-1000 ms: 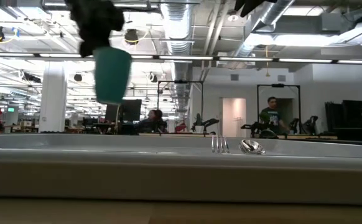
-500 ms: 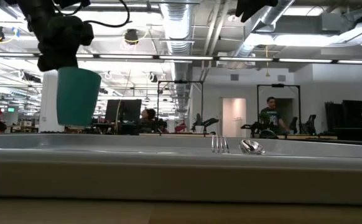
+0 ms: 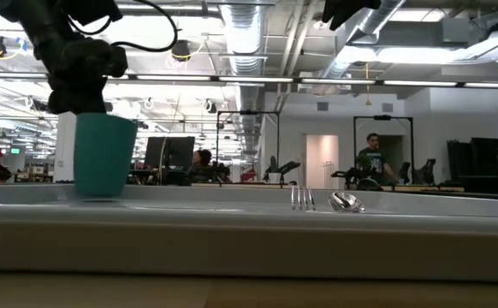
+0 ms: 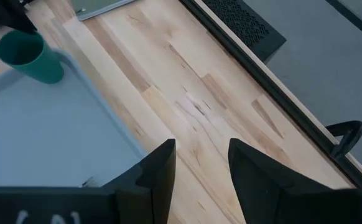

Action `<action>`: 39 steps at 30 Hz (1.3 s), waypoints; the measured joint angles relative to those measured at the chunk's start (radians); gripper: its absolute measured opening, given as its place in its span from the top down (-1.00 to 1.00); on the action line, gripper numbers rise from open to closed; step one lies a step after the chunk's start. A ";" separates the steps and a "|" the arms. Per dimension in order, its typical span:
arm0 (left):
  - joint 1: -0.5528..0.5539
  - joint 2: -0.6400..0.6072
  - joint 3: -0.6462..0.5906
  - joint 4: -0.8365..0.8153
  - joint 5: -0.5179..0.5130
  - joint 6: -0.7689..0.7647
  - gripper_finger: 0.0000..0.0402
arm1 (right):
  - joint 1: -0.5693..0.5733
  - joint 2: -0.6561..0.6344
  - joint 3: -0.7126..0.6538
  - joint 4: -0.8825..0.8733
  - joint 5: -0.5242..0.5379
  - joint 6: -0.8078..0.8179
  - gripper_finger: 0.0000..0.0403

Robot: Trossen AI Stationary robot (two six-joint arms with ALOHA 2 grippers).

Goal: Pick and place plate/cup/fork/spoon on tray
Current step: Put the green glass in the top left corner of the light gray tray

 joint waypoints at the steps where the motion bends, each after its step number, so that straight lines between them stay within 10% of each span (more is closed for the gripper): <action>1: -0.002 0.000 0.000 0.000 -0.003 0.000 1.00 | 0.000 0.000 0.000 0.000 0.000 -0.002 0.14; 39: -0.012 -0.002 -0.050 0.034 -0.042 -0.011 1.00 | 0.000 0.000 0.000 0.000 -0.003 -0.023 0.14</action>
